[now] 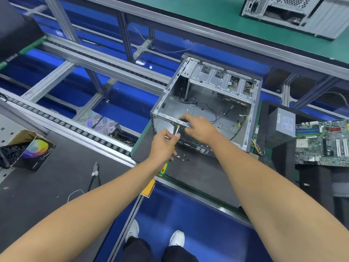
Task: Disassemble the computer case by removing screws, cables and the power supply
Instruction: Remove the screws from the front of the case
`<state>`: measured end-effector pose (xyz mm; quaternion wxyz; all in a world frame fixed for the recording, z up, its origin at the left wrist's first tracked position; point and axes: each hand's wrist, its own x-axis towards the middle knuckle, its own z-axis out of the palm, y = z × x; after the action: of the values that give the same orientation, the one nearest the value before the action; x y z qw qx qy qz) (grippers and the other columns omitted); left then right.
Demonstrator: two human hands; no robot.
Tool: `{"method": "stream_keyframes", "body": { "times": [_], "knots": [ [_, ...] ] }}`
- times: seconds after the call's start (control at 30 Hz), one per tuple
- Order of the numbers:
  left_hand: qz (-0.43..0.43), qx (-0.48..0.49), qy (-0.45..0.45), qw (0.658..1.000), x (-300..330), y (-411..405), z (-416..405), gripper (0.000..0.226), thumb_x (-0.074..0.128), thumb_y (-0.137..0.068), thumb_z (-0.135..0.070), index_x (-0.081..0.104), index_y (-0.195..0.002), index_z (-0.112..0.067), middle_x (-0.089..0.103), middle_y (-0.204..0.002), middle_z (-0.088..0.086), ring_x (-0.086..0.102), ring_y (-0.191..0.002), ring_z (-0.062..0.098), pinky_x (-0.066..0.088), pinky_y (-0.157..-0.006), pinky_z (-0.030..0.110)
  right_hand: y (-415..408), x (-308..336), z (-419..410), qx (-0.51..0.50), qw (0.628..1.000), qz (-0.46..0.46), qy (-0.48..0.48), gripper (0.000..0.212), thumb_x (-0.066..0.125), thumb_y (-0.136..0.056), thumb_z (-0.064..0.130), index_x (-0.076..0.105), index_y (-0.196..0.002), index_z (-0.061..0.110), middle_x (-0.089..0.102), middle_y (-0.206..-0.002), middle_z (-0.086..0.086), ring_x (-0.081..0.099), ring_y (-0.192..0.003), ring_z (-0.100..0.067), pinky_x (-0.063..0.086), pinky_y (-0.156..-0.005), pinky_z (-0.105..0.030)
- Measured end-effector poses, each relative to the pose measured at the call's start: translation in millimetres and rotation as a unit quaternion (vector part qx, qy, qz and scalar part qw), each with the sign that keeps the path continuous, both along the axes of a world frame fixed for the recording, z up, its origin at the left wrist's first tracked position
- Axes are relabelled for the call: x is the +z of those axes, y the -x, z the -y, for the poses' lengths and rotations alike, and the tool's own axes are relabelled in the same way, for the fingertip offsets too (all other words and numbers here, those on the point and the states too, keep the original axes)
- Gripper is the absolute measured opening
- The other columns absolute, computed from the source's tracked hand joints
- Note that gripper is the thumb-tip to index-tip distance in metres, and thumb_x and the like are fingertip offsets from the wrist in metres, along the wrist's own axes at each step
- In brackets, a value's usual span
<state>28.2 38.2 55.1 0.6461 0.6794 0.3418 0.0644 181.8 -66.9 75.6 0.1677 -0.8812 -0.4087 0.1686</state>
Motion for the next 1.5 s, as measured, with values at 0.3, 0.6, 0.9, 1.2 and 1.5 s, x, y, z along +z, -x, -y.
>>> {"method": "stream_keyframes", "body": {
  "times": [0.3, 0.6, 0.9, 1.2, 1.5],
  "knots": [
    [-0.032, -0.06, 0.146, 0.987, 18, -10, -20, 0.025, 0.063, -0.102, -0.028, 0.055, -0.09, -0.007, 0.059, -0.069, 0.007, 0.072, -0.058, 0.023, 0.048, -0.044, 0.023, 0, 2, 0, 0.007, 1.0, 0.011, -0.008, 0.045, 0.056, -0.09, 0.02, 0.051, -0.132, 0.035, 0.05, -0.067, 0.01, 0.053, -0.07, -0.021, 0.036, -0.063, -0.035],
    [-0.029, -0.03, 0.324, 0.945, 19, -7, -20, 0.025, 0.063, -0.101, -0.034, 0.063, -0.095, -0.01, 0.053, -0.063, -0.002, 0.061, -0.053, 0.009, 0.046, -0.041, 0.018, -1, 1, 0, 0.01, 1.0, 0.004, -0.019, 0.045, 0.055, -0.09, 0.021, 0.052, -0.133, 0.033, 0.06, -0.082, 0.005, 0.055, -0.082, -0.022, 0.04, -0.069, -0.036],
    [-0.02, -0.131, 0.326, 0.936, 29, -6, -28, 0.011, 0.062, -0.098, -0.003, 0.052, -0.102, -0.004, 0.048, -0.075, 0.005, 0.044, -0.057, 0.011, 0.035, -0.044, 0.017, -1, 0, -1, 0.004, 1.0, -0.002, -0.001, 0.043, 0.055, -0.089, 0.023, 0.052, -0.129, 0.037, 0.053, -0.075, 0.008, 0.057, -0.081, -0.025, 0.043, -0.069, -0.037],
    [-0.006, -0.081, 0.29, 0.953, 22, 10, -30, 0.023, 0.072, -0.092, -0.001, 0.06, -0.112, -0.001, 0.056, -0.099, 0.012, 0.061, -0.08, 0.017, 0.061, -0.073, 0.032, -1, -1, -1, 0.005, 1.0, 0.0, 0.0, 0.045, 0.055, -0.088, 0.024, 0.049, -0.13, 0.04, 0.055, -0.075, 0.008, 0.059, -0.082, -0.025, 0.044, -0.069, -0.037],
    [-0.027, -0.131, 0.092, 0.987, 17, 25, -26, 0.03, 0.065, -0.099, -0.041, 0.06, -0.128, -0.035, 0.054, -0.118, 0.01, 0.067, -0.087, 0.016, 0.06, -0.068, 0.028, -4, -5, -1, 0.009, 1.0, 0.0, 0.005, 0.044, 0.055, -0.089, 0.025, 0.049, -0.13, 0.04, 0.052, -0.075, 0.01, 0.058, -0.082, -0.025, 0.046, -0.07, -0.039]
  ]
}}
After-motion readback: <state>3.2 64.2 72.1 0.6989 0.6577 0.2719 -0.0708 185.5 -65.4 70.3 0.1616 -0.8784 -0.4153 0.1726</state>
